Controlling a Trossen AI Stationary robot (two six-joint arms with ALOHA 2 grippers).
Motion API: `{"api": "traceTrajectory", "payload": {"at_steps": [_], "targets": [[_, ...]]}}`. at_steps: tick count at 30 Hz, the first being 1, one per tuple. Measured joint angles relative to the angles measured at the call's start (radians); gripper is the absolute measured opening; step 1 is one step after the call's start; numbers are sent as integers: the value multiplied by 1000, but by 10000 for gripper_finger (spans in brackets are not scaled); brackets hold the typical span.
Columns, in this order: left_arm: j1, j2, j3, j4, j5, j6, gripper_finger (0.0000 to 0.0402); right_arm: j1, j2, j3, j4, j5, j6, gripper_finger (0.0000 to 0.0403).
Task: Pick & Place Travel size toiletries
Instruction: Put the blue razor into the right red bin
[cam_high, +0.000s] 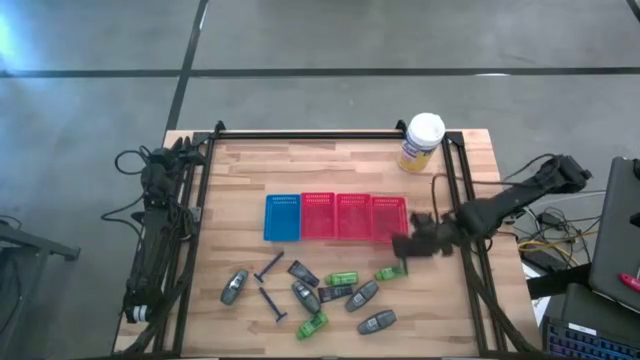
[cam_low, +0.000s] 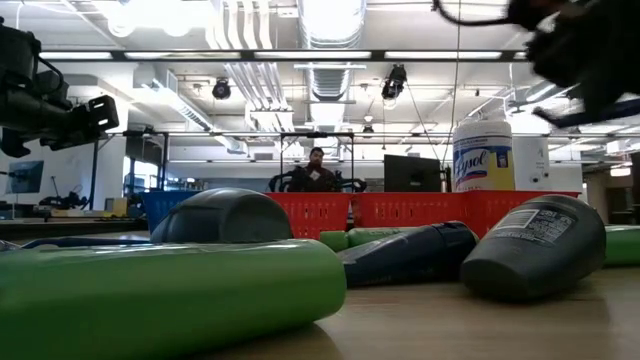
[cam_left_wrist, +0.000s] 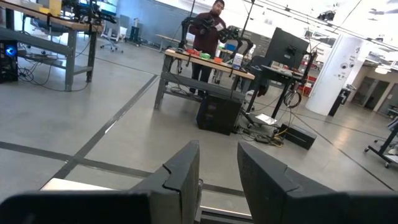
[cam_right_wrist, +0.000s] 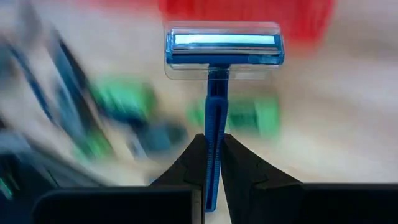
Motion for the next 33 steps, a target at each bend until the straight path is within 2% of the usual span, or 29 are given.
{"api": "traceTrajectory", "payload": {"at_steps": [6,10,14,19,23,27,33], "targets": [[0,0,0,0,0,0,115,-282,29,4,41,11,-293,22],[0,0,0,0,0,0,115,-449,63,2,-1,-83,-459,22],[0,1,0,0,0,0,115,-548,118,-2,20,-178,-571,23],[-1,2,0,0,0,0,115,-564,206,-2,28,-220,-617,29],[-1,3,0,0,0,0,115,-563,267,-1,30,-206,-617,52],[-1,3,0,0,0,0,115,-561,295,7,33,-163,-618,97],[-1,3,0,0,0,0,115,-560,271,42,36,-158,-632,177]]}}
